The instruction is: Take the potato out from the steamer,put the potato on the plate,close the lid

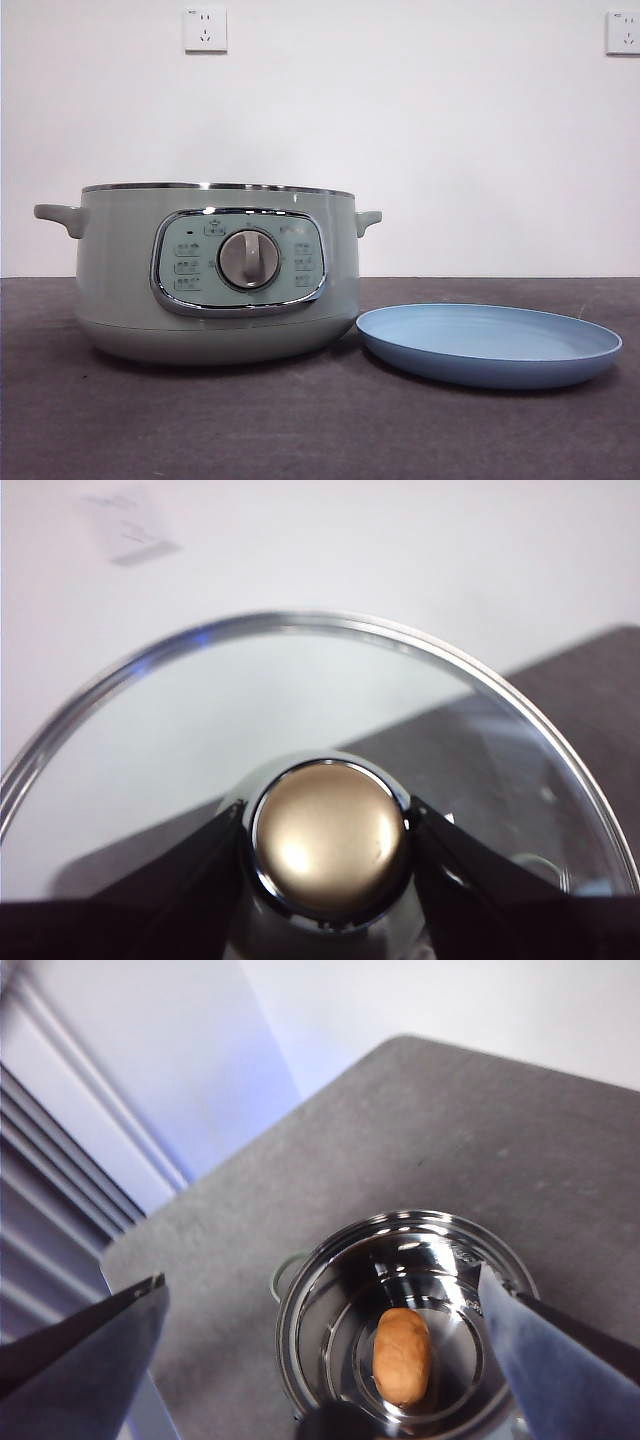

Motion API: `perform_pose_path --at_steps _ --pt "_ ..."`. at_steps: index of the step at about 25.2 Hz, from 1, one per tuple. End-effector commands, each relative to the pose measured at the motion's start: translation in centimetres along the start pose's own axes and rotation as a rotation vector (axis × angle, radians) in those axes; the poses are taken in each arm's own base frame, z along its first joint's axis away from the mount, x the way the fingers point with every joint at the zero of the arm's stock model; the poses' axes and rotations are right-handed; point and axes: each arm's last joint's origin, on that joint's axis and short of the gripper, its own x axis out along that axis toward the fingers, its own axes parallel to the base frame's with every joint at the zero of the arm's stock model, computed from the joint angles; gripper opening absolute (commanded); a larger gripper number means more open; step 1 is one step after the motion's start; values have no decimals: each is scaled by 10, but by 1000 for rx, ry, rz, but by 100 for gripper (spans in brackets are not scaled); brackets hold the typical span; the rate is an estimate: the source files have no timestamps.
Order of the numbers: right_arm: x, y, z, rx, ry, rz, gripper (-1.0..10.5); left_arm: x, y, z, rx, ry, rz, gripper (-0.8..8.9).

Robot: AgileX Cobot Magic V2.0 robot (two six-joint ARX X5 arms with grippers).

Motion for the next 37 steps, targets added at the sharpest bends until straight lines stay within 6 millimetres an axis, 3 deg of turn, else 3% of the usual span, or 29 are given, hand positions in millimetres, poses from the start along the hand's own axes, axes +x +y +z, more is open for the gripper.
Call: perform_pose_path --at_steps 1,6,9,14,18,21,26,35,36,37 --pt "28 6 6 -65 52 -11 621 -31 9 3 -11 -99 76 -9" --pt "86 18 6 -129 167 -49 621 -68 16 -5 -24 -138 109 -9" --pt "121 20 -1 -177 247 -90 621 -78 17 -9 -26 -141 110 -9" --pt "177 17 -25 -190 370 -77 621 -77 16 -15 -25 -78 99 -9" --pt "218 4 -53 -200 477 -118 621 -58 11 -21 -22 8 81 -9" --pt "235 -3 -66 -196 523 -114 592 -39 6 -27 -30 80 68 -9" --pt "246 -7 -77 -202 559 -108 594 -14 -2 -30 -20 147 -28 -9" --pt "286 -26 -122 -165 712 -101 593 -9 -3 -30 -19 155 -44 -9" --pt "290 -27 -126 -161 724 -103 578 -9 -3 -30 -19 155 -44 -9" --pt "290 -28 -127 -162 725 -106 431 -9 -3 -30 -19 155 -44 -9"
